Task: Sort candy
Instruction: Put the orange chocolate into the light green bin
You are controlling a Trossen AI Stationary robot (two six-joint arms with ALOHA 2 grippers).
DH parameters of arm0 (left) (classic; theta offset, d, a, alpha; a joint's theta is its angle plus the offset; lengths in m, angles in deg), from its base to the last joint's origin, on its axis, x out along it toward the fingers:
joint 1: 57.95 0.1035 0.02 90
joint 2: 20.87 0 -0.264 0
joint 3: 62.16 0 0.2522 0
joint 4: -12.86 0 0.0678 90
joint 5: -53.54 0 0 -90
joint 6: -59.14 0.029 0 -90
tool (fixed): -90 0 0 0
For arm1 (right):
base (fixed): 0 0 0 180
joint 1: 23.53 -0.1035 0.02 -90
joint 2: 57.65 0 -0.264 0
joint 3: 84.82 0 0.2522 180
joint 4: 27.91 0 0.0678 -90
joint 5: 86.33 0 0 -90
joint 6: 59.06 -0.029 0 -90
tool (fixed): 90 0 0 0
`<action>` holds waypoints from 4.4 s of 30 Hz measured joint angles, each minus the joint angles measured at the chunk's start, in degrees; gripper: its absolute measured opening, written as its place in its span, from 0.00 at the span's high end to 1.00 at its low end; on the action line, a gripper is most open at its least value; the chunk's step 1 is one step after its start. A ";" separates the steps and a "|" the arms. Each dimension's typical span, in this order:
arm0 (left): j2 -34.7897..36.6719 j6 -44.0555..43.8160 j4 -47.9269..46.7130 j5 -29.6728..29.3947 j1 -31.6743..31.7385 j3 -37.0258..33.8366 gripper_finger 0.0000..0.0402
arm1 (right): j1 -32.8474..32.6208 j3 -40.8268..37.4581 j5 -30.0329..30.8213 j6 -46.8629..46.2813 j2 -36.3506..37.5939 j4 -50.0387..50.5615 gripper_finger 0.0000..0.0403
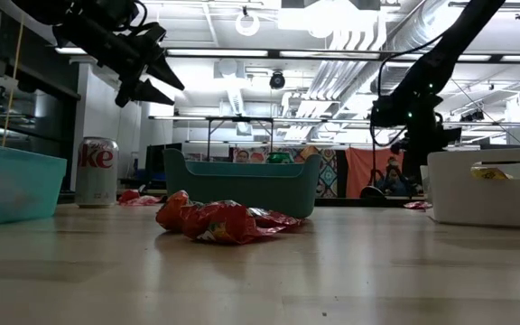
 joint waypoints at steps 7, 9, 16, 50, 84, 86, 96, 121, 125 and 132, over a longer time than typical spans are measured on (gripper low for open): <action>-0.01 0.13 0.03 -0.42 0.00 0.00 0.47 | 2.59 3.68 2.32 -1.87 -3.21 6.03 1.00; -0.05 0.13 0.03 -0.44 0.00 0.00 0.47 | 2.47 4.89 1.95 -2.09 -4.82 8.04 1.00; -0.80 0.24 -0.01 -0.46 0.00 0.00 0.47 | 2.48 10.34 0.38 -0.79 -11.95 17.39 1.00; -1.42 2.62 -1.62 -0.42 -0.02 0.00 0.47 | -11.28 11.78 -27.19 42.15 -2.49 10.51 1.00; -1.36 -14.54 7.47 -0.42 -0.94 0.00 0.47 | -16.43 11.78 -18.74 110.18 -9.34 12.58 0.50; -1.36 -16.68 8.78 -0.42 -1.43 0.00 0.47 | -16.43 11.78 -18.86 110.42 -9.34 12.06 0.57; -1.36 -24.59 14.35 -0.41 -5.72 -0.02 0.47 | -14.46 11.76 -19.58 108.12 -9.36 10.76 0.88; 8.01 -19.62 13.96 11.83 -4.08 3.32 0.47 | -24.01 11.72 -35.47 95.92 6.20 13.67 1.00; 11.27 -18.29 12.06 13.44 -3.39 3.32 0.47 | -29.22 11.72 -31.55 92.97 7.95 13.55 0.99; 12.02 -16.37 9.66 13.44 -3.23 3.32 0.47 | -29.21 11.76 -24.02 90.50 4.45 14.98 0.80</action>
